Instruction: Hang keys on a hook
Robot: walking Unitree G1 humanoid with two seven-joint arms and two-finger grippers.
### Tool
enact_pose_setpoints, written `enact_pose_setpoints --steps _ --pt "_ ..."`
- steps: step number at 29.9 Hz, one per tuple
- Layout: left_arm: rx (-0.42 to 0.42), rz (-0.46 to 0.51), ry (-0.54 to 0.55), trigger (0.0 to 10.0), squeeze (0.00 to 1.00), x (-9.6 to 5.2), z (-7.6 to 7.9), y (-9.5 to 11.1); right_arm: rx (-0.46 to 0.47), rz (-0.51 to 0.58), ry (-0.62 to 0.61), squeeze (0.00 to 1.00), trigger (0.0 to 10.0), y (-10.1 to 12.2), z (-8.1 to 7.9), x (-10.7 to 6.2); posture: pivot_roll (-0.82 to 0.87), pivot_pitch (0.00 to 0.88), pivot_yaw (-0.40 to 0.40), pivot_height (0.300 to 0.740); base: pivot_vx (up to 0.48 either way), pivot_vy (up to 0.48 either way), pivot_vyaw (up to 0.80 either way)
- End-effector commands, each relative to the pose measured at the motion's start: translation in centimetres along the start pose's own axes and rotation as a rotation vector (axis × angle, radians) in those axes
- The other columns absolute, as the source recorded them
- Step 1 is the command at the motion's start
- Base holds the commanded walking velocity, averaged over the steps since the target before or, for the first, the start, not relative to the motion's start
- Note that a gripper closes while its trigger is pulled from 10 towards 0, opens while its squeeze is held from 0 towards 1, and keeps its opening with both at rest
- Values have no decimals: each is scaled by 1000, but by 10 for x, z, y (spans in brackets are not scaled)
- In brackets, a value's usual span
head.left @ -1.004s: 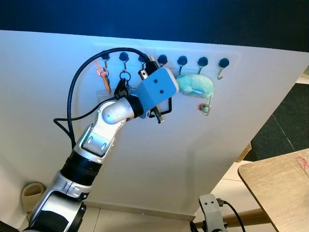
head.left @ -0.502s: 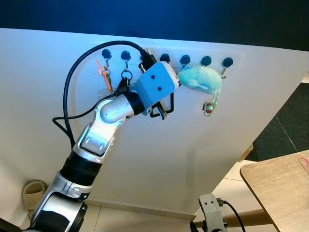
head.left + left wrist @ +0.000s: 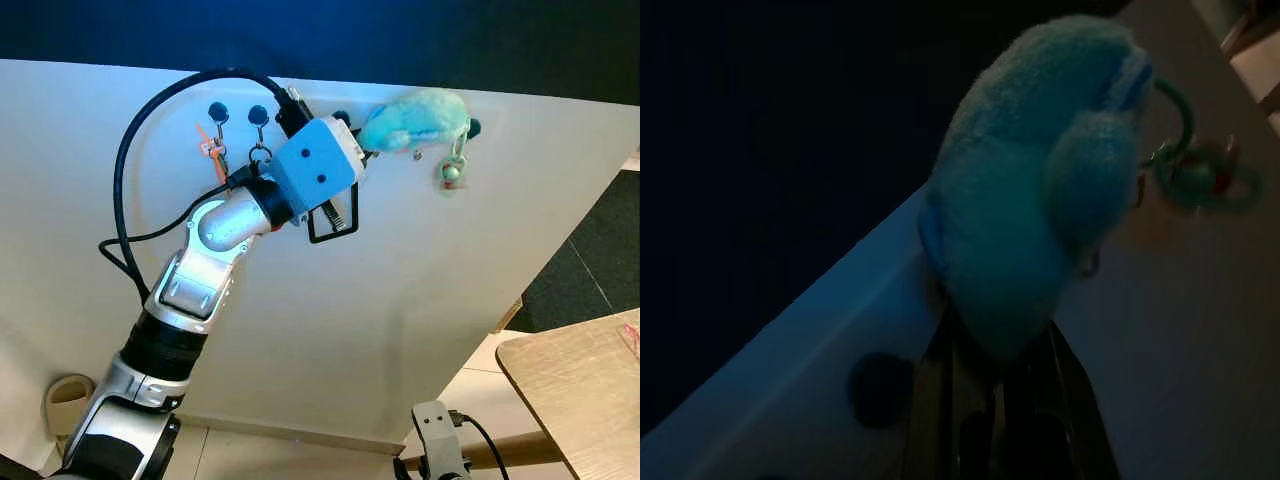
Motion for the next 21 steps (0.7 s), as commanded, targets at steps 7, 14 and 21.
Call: enact_pose_setpoints --steps 7,14,21 --pt "177 -143 -65 10000 0 -10 5 -25 -4 -15 -4 0 10000 -4 1 -1 46 64 -26 740 0 0 0" --pt "256 -237 -52 10000 0 -16 1 -40 -1 -17 -9 0 10000 -5 1 -1 44 65 -25 740 0 0 0" --pt "306 -310 2 10000 0 -22 -11 -50 -1 -16 -12 0 10000 -5 2 -1 45 65 -26 740 0 0 0"
Point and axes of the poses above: a point about 5 cm out from each wrist's last joint towards the gripper, its own x axis pointing out of the wrist towards the gripper, its own y axis along the axis of the wrist's last joint, z = x × y, the point moved 2 cm from there along x, pointing out of the wrist towards the gripper, and after that the axes turned 9 degrees about x, right-handed, at the moved point
